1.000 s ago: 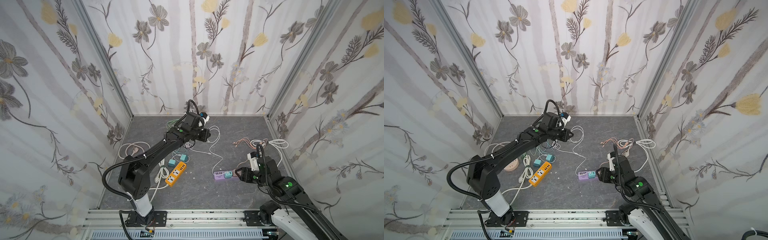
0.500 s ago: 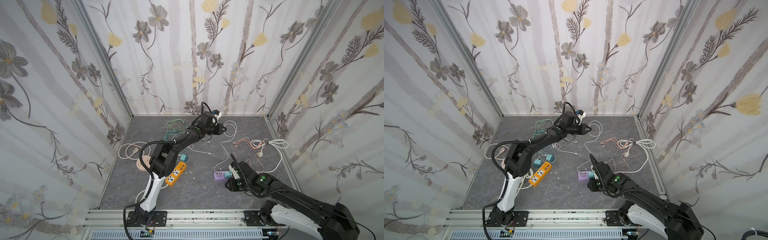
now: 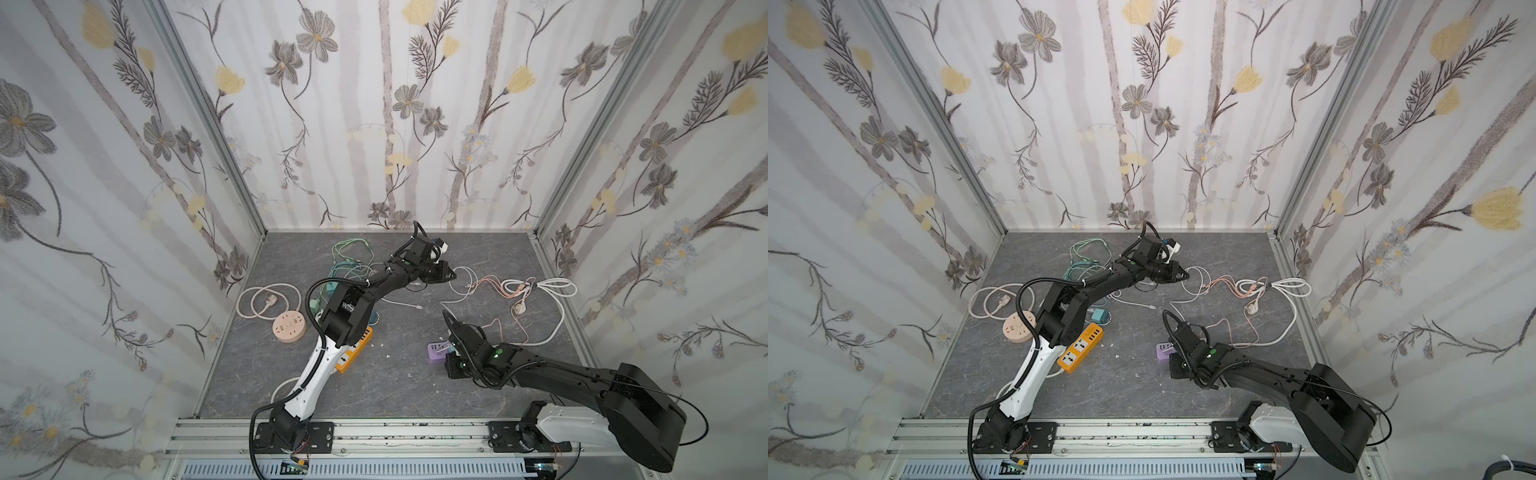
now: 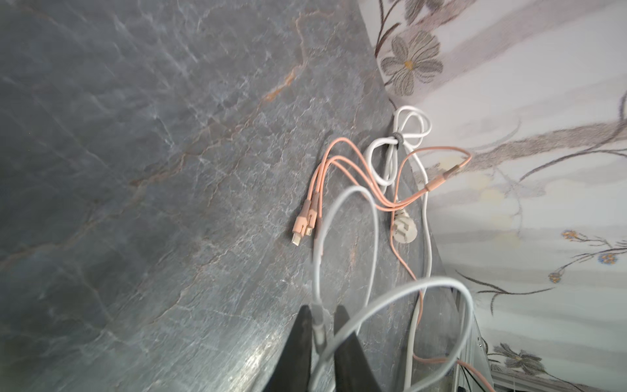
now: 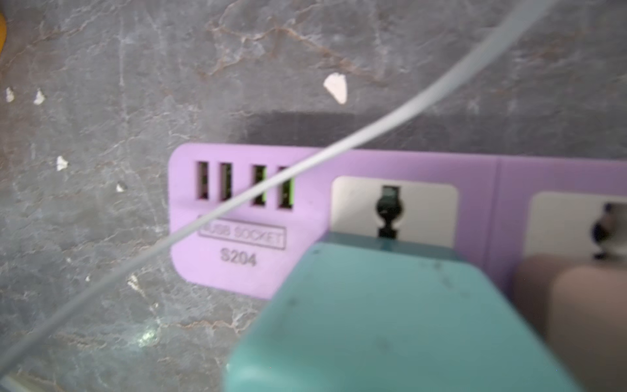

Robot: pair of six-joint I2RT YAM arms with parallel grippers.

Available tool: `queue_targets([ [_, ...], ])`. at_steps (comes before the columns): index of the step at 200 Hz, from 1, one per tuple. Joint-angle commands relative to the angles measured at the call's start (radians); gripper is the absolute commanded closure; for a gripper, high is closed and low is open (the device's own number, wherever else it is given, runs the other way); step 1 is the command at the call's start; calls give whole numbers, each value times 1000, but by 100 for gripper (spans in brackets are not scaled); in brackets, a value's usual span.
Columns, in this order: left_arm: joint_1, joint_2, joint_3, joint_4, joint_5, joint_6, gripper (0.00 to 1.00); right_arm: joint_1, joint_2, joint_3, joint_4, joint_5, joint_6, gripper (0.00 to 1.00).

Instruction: Insert the plug

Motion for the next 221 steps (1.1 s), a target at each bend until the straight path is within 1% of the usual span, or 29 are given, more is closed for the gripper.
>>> queue_targets([
  [1,-8,2,35,-107,-14,61,56,-22,7,-5,40,80,56,77],
  [3,-8,0,37,-113,-23,65,51,-48,8,-5,41,79,57,76],
  [4,-8,-2,38,-118,-28,66,49,-52,8,-4,42,78,58,76],
  [7,-8,-4,42,-126,-42,72,40,-67,11,-4,44,74,60,76],
  [10,-8,-10,43,-133,-54,80,34,-78,14,-5,47,69,61,76],
  [14,-8,-18,45,-144,-68,94,27,-91,18,-5,52,60,62,76],
  [18,-9,-24,50,-152,-80,108,22,-104,24,-5,59,53,62,76],
  [25,-9,-37,65,-186,-101,133,17,-125,33,-4,68,43,62,76],
  [48,-5,-94,84,-261,-175,202,7,-185,69,7,98,26,61,75],
  [57,-2,-125,81,-286,-203,220,0,-200,86,17,114,22,58,74],
  [72,7,-181,65,-335,-272,244,0,-225,122,40,123,24,55,73],
  [89,23,-253,14,-377,-360,260,0,-259,168,80,108,30,50,72],
  [117,51,-407,-142,-383,-466,270,0,-322,205,135,106,26,44,69],
  [126,60,-456,-195,-382,-502,276,0,-350,247,154,104,19,45,68],
  [151,69,-553,-313,-383,-555,287,0,-420,303,221,99,-19,42,64],
  [191,80,-635,-458,-387,-632,253,0,-512,398,324,62,-38,53,55],
  [206,87,-666,-511,-377,-656,238,0,-548,416,340,56,-47,73,52],
  [221,97,-702,-562,-364,-682,223,0,-579,428,342,83,-83,106,49],
])
